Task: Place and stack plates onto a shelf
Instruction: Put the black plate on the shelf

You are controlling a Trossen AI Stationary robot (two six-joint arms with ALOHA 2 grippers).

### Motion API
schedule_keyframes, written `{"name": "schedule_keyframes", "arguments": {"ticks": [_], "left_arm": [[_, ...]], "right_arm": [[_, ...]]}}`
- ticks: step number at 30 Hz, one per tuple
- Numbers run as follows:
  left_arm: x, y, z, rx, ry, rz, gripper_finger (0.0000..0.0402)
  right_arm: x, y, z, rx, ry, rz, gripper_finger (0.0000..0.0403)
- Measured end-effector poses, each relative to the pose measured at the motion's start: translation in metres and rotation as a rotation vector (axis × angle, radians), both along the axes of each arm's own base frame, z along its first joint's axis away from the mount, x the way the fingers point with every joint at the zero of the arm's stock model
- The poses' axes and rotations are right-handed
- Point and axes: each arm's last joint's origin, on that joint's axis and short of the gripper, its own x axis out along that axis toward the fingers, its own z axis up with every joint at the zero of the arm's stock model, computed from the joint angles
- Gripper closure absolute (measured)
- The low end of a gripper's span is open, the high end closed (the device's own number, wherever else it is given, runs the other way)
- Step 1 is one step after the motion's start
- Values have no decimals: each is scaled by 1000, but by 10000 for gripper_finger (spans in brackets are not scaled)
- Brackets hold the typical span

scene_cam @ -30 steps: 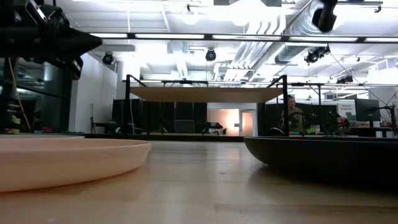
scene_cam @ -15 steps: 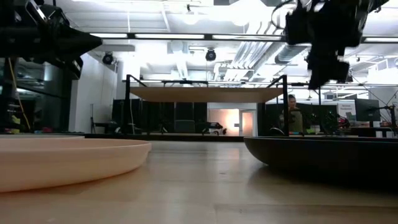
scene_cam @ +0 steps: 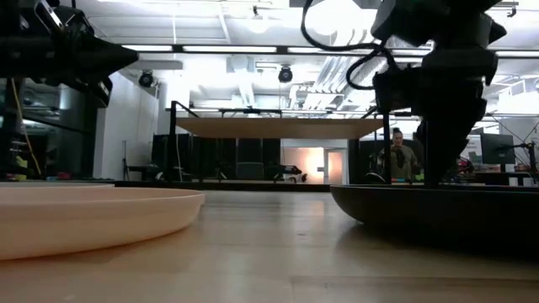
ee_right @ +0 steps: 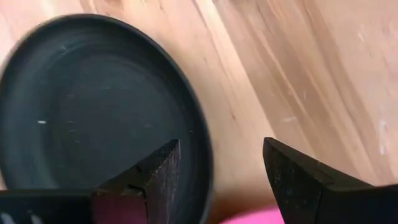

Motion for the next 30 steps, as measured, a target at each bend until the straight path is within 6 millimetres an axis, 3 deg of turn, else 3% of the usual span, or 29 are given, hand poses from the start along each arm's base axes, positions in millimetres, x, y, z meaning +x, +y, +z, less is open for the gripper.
{"name": "schedule_keyframes", "arguments": {"ticks": [12,16,22,26,30], "left_arm": [[0,0,0,0,0,0,401],[0,0,0,0,0,0,401],[0,0,0,0,0,0,401],[0,0,0,0,0,0,401],[0,0,0,0,1,0,401]], "right_arm": [[6,3,-21,-15,45,137,200],[6,3,-23,-17,53,143,248],[7,4,-22,30,48,173,388],[7,2,-17,82,27,193,394],[7,-4,3,154,-97,253,399]]}}
